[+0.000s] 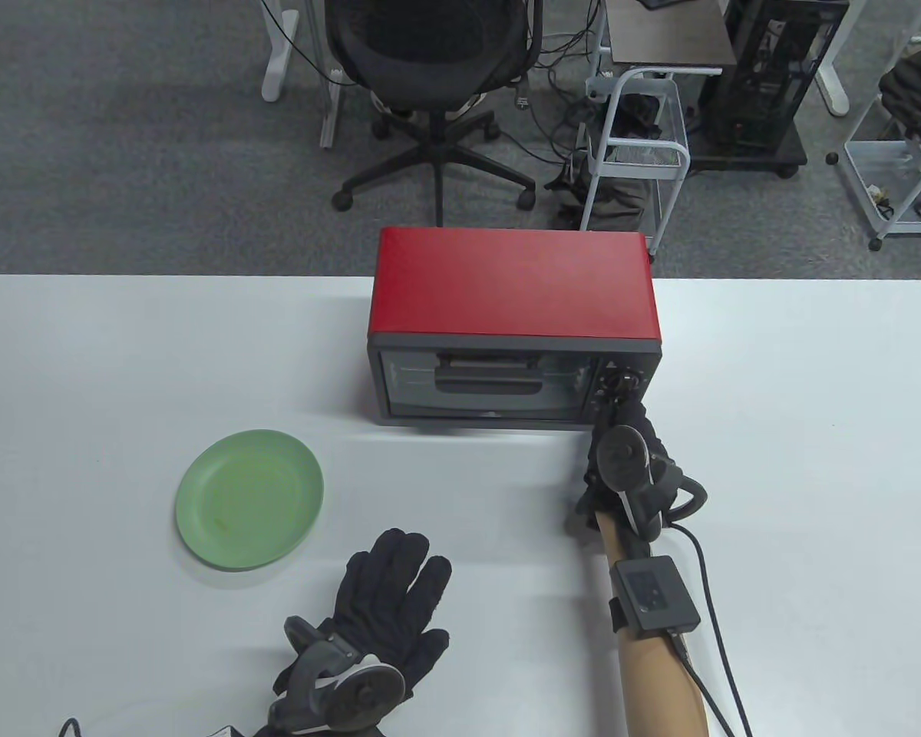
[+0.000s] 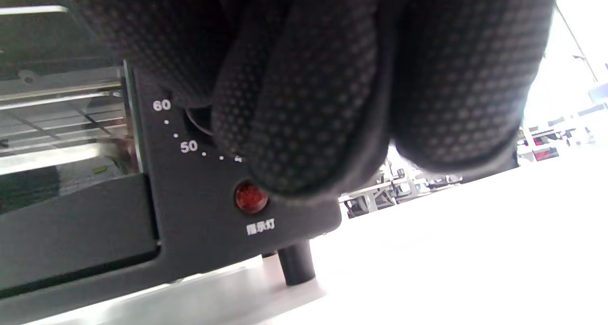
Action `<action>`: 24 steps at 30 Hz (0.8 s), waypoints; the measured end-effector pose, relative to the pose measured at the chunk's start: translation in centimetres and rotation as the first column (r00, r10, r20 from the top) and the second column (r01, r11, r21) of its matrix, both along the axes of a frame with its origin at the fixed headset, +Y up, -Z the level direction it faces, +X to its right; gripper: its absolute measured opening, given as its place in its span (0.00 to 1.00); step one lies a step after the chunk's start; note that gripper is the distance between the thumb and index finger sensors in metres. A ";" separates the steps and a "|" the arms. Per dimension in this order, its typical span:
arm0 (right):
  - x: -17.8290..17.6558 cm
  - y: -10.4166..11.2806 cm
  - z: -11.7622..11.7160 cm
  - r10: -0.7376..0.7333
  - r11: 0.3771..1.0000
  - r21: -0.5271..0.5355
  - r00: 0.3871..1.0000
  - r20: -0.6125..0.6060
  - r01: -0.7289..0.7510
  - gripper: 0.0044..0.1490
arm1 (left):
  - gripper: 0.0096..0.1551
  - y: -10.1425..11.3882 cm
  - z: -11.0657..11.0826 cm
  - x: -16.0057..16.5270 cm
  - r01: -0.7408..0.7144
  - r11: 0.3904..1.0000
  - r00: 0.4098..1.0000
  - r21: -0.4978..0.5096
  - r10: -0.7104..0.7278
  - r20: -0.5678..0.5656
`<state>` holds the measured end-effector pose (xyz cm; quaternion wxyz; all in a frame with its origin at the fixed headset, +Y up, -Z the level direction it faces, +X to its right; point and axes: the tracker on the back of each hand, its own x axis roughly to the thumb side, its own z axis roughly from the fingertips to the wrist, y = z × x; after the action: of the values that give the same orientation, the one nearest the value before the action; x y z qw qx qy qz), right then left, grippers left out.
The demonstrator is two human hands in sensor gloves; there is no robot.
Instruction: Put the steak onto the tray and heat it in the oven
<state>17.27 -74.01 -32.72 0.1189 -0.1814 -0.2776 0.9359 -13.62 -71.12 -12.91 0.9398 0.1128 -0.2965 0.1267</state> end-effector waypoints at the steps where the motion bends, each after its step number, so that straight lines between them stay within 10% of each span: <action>1: -0.1 0.1 0.0 0.016 1.000 -0.003 1.000 -0.003 -0.016 0.02 | 0.48 0.0 0.0 0.0 0.000 1.000 1.000 0.000 0.000 0.000; 9: 1.0 -0.4 -0.2 -0.225 0.974 0.002 0.974 -0.002 0.225 0.02 | 0.48 0.0 0.0 0.0 -0.002 1.000 1.000 -0.001 0.002 -0.002; 18: 2.8 -1.6 -0.3 -0.607 0.795 -0.012 0.795 0.012 0.607 0.10 | 0.48 0.0 0.0 -0.1 -0.005 1.000 1.000 0.003 0.005 -0.005; 24: 2.8 -1.5 -0.3 -0.617 0.787 -0.012 0.787 0.012 0.617 0.11 | 0.48 0.0 0.0 -0.1 -0.003 1.000 1.000 0.003 0.003 -0.004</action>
<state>20.10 -75.55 -32.98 0.4156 -0.2666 -0.1966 0.8471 -13.68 -71.12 -12.88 0.9401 0.1149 -0.2947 0.1273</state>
